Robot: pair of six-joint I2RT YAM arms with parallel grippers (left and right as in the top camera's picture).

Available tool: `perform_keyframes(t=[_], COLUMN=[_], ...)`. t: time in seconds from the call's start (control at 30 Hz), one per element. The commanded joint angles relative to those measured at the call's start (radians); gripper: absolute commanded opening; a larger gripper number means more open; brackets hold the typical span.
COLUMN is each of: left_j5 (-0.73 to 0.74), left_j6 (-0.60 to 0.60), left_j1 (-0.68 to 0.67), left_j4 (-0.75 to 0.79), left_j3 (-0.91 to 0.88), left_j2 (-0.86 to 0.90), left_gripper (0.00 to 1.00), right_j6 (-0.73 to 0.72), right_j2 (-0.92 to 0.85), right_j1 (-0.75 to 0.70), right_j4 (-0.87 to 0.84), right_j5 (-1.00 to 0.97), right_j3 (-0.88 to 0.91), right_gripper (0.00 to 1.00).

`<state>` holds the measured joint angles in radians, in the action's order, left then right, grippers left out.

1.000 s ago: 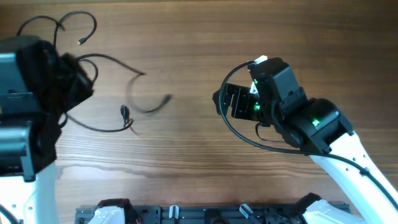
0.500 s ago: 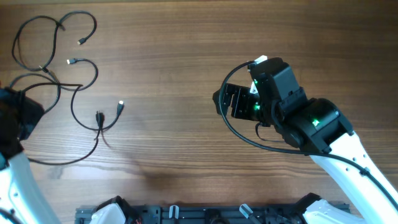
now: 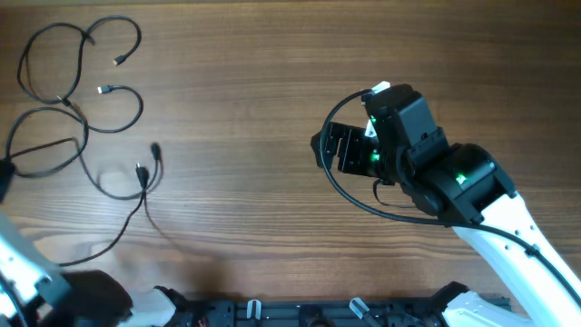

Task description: Untangle cables

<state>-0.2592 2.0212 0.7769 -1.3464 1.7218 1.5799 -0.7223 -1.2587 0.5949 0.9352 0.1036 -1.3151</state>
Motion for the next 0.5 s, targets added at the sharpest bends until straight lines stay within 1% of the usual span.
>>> perform_keyframes(t=[0.0, 0.1, 0.23, 0.37, 0.4, 0.47], left_j5=[-0.151, -0.213, -0.285, -0.388, -0.394, -0.385], left_j6=[-0.114, -0.175, -0.186, -0.191, -0.228, -0.357], left_j1=[0.048, 0.068, 0.102, 0.147, 0.158, 0.173], left_j4=[0.066, 0.108, 0.14, 0.169, 0.19, 0.254], left_j3=[0.01, 0.01, 0.01, 0.01, 0.01, 0.01], left_j2=[0.098, 0.169, 0.251, 0.299, 0.308, 0.327], left_gripper=[0.06, 0.06, 0.06, 0.06, 0.08, 0.09], right_j6=[-0.011, -0.011, -0.01, -0.011, -0.011, -0.014], right_j2=[-0.011, -0.011, -0.011, -0.011, -0.011, -0.011], right_j1=[0.0, 0.0, 0.0, 0.0, 0.0, 0.0], right_j4=[-0.008, -0.007, -0.006, -0.005, -0.007, -0.018], right_j5=[-0.003, -0.018, -0.022, -0.022, -0.021, -0.021], right_j3=[0.001, 0.001, 0.001, 0.001, 0.001, 0.001], right_gripper=[1.0, 1.0, 1.0, 1.0, 1.0, 1.0])
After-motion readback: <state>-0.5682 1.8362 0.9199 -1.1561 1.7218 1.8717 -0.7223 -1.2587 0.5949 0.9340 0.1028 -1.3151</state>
